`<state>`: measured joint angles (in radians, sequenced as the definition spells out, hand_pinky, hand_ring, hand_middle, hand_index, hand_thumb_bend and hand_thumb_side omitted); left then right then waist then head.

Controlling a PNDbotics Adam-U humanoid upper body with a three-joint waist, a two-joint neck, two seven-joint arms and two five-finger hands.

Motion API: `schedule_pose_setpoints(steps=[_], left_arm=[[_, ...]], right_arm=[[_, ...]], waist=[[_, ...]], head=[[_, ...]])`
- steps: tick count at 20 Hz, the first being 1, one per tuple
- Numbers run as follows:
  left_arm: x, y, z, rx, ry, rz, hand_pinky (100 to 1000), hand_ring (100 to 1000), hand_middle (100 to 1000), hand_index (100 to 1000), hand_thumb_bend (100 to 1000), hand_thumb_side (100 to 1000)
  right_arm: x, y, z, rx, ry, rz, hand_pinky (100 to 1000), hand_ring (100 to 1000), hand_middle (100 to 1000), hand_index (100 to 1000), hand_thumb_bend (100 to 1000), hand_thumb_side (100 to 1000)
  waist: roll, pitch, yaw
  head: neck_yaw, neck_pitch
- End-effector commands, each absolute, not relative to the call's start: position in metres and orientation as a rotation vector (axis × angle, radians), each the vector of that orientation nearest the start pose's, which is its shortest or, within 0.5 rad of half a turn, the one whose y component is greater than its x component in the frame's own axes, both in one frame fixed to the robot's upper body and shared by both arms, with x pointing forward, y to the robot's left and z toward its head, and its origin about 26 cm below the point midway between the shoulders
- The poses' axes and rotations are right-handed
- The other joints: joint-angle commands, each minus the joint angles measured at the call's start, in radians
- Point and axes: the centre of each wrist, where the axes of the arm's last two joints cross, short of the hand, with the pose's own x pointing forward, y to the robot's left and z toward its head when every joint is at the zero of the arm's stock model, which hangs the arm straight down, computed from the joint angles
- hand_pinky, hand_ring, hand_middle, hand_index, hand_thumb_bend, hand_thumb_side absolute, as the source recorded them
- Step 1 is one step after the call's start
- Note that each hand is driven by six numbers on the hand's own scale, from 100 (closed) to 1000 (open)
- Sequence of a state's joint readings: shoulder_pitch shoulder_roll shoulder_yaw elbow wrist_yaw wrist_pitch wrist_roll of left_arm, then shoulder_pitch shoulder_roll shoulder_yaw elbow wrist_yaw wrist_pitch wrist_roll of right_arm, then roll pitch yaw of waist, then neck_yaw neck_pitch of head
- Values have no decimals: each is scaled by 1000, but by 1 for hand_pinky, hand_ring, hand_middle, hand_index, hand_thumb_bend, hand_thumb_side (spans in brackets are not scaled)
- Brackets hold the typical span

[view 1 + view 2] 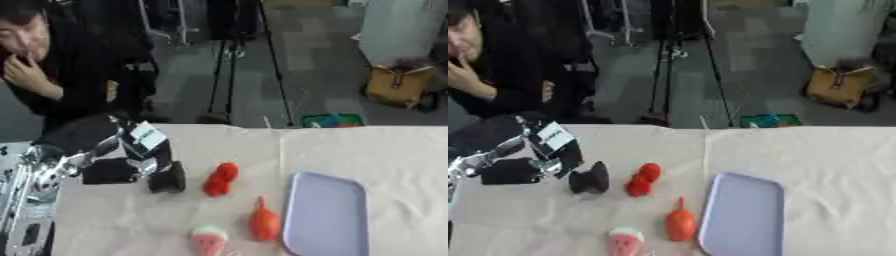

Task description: Pick up objects on the table and place them in the box.

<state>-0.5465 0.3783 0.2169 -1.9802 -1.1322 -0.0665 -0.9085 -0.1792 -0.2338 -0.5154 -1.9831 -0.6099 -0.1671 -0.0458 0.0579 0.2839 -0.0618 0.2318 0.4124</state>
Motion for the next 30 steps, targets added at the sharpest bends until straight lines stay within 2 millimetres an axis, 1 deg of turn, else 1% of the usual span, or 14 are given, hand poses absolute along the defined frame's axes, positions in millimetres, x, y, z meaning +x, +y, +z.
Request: schedule_pose_setpoints(steps=[1,6,12,16,21,24,30], left_arm=[[305,285,313,1244,-1469,-1431,1000,1000,765,583,100,980],[314,265,324,1199,-1573,-1522,1000,1000,764,583,100,981],[330,234,330,1121,-1673,-1664,1000,1000,770,588,100,981],[340,218,331,1072,-1713,-1731,1000,1000,766,582,100,983],[350,204,331,1032,-1735,-1785,1000,1000,763,578,100,970],[357,192,327,989,-1744,-1836,1000,1000,760,578,100,968],[369,176,320,931,-1742,-1885,1000,1000,757,572,100,968]], right_arm=[[257,-386,191,21,-2457,-490,633,724,592,721,100,424],[257,-385,191,35,-2452,-488,633,729,592,721,100,425],[259,-383,192,57,-2453,-479,633,730,592,721,100,427],[261,-381,194,71,-2455,-470,634,731,593,721,100,428],[262,-379,195,85,-2455,-462,635,732,593,721,100,427],[263,-378,196,101,-2454,-452,635,736,592,720,100,427],[266,-375,199,126,-2455,-440,634,737,592,720,100,427]], waist=[[-3,-25,-4],[-3,-28,-14],[-3,-27,-37],[1,-23,-54],[4,-21,-66],[9,-19,-76],[15,-14,-94]], head=[[-4,6],[-1,7],[10,-5],[18,-14],[23,-19],[29,-20],[41,-26]])
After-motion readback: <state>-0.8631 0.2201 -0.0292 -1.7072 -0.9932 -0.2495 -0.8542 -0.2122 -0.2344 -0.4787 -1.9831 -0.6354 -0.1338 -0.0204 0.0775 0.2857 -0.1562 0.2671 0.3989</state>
